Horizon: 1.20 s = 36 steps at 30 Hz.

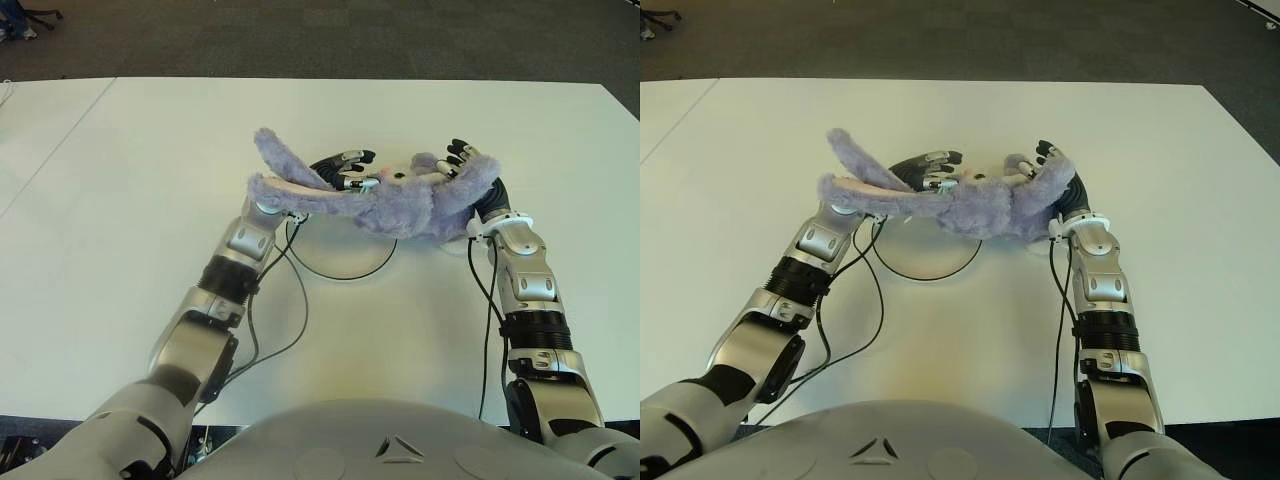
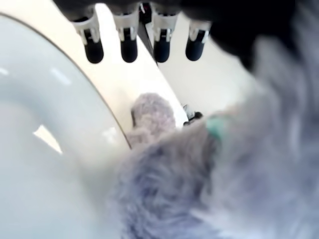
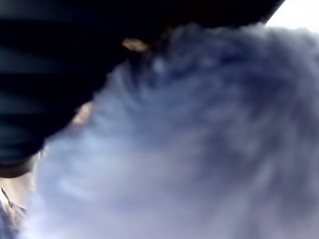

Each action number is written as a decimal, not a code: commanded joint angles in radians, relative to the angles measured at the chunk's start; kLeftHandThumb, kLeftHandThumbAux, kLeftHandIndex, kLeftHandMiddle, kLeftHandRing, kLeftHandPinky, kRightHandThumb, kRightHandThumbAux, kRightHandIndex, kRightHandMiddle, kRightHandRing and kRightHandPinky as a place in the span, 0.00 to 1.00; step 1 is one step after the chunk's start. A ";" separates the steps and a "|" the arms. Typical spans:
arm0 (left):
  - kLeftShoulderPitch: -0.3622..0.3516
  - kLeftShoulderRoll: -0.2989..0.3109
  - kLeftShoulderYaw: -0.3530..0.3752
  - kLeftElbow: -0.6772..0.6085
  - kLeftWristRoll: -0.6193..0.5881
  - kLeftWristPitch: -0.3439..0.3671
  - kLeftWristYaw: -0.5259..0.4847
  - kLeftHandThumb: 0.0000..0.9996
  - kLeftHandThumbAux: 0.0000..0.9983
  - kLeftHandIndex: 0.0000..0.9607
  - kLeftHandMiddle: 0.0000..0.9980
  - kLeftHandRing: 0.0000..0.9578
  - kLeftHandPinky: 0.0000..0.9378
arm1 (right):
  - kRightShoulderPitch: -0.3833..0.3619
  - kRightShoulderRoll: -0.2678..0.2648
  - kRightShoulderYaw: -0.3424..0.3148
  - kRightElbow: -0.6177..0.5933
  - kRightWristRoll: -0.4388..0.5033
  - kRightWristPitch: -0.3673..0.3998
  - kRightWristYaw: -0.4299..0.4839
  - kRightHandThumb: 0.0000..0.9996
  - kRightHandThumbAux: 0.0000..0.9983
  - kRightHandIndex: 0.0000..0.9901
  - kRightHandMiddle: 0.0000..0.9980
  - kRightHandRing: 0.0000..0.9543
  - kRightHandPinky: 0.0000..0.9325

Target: Put the doll into the plate.

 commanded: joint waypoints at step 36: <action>0.090 -0.101 -0.164 0.188 0.123 -0.053 0.227 0.08 0.47 0.00 0.00 0.00 0.00 | 0.146 0.154 0.099 0.088 -0.064 -0.154 -0.070 0.25 0.54 0.00 0.04 0.16 0.32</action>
